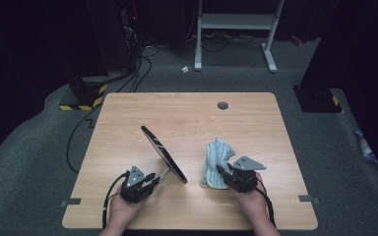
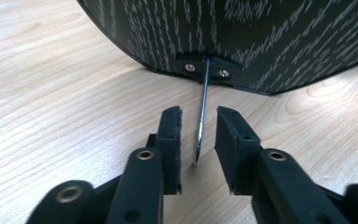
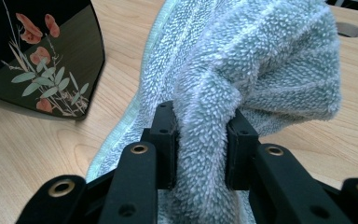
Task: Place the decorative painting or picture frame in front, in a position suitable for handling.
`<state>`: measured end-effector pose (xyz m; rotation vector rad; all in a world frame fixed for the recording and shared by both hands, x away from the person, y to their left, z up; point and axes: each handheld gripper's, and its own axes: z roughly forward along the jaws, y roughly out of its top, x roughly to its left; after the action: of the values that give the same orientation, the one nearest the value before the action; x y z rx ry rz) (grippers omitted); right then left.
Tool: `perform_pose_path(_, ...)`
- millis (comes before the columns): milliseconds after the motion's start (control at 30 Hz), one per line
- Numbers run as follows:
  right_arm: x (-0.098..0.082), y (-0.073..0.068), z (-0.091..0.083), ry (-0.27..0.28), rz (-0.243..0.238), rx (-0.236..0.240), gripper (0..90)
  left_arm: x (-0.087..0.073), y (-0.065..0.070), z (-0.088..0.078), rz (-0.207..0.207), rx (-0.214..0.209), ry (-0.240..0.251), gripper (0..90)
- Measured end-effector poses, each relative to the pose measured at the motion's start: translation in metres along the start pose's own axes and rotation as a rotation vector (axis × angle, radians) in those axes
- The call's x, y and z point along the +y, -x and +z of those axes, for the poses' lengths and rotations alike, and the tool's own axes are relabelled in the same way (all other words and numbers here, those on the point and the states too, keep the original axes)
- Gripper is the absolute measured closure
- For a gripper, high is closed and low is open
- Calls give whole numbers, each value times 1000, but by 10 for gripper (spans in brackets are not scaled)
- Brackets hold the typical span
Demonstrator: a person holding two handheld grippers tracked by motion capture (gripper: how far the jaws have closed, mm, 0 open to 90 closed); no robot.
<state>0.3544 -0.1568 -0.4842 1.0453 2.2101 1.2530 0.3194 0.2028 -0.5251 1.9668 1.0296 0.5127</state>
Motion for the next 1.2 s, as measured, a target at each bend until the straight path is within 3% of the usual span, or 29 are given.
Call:
perform_pose_path(167,3,-3,-5,22,-5,13,699,-1,-2,8,0,7,-44,764)
perform_pose_path(600,32,-29,-40,191,-48,56,704,2,-2,14,17,-13,-80,852)
perform_pose_path(700,41,-37,-45,223,-65,71,705,3,0,15,17,-34,-89,873)
perform_pose_path(1033,78,-52,-46,305,-82,107,708,5,2,19,4,-32,-92,883)
perform_pose_path(1200,95,-59,-46,329,-122,118,710,5,3,20,-7,-39,-92,883)
